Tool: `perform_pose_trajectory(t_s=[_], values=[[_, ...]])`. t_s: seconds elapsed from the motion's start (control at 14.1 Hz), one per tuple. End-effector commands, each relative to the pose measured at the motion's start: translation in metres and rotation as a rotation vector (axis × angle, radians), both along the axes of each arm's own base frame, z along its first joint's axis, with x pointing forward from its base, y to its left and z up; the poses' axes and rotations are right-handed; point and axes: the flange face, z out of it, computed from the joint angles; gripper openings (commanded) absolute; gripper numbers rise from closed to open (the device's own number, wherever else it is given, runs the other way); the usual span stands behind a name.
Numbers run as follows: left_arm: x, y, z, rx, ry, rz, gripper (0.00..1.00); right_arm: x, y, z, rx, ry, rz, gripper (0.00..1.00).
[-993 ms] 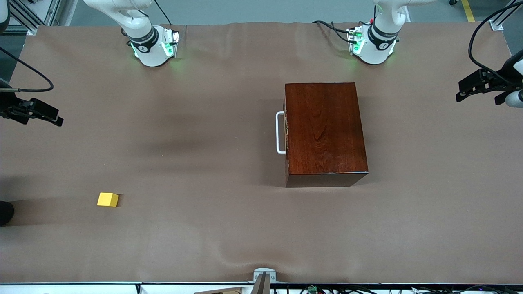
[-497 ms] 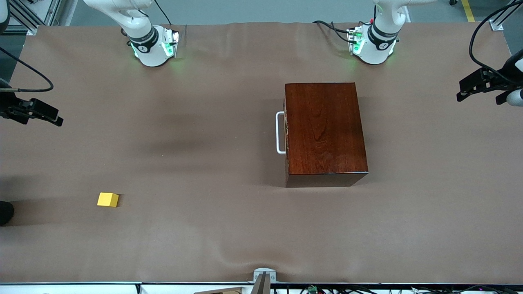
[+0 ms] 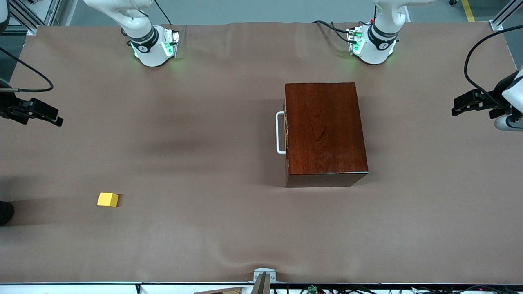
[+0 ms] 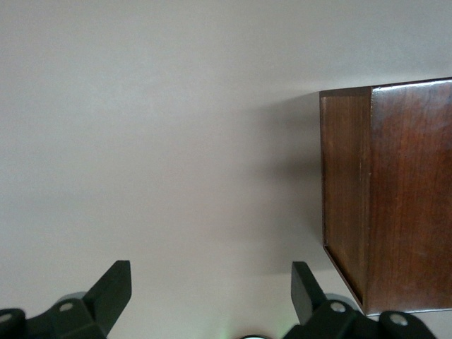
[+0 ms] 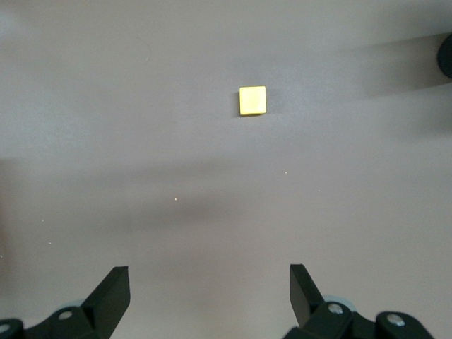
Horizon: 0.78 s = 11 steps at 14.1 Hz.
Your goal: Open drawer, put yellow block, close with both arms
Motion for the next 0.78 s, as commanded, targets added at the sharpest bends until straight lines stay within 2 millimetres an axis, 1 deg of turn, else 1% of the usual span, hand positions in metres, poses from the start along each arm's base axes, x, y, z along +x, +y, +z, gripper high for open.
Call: perform_pose_trajectory(t_s=[0.0, 0.21, 0.43, 0.71], values=[[-0.005, 0.005, 0.011, 0.014, 0.013, -0.001, 1.00, -0.007, -0.001, 0.005, -0.004, -0.007, -0.007, 1.00], [-0.006, -0.002, 0.013, -0.036, 0.010, 0.026, 1.00, -0.007, -0.001, 0.005, -0.004, -0.007, -0.007, 1.00], [-0.011, -0.013, 0.014, -0.075, 0.038, 0.148, 1.00, -0.007, -0.001, 0.005, -0.004, -0.007, -0.007, 1.00], [-0.019, -0.017, 0.021, -0.097, 0.050, 0.195, 1.00, -0.008, -0.001, 0.005, -0.004, -0.006, -0.007, 1.00]])
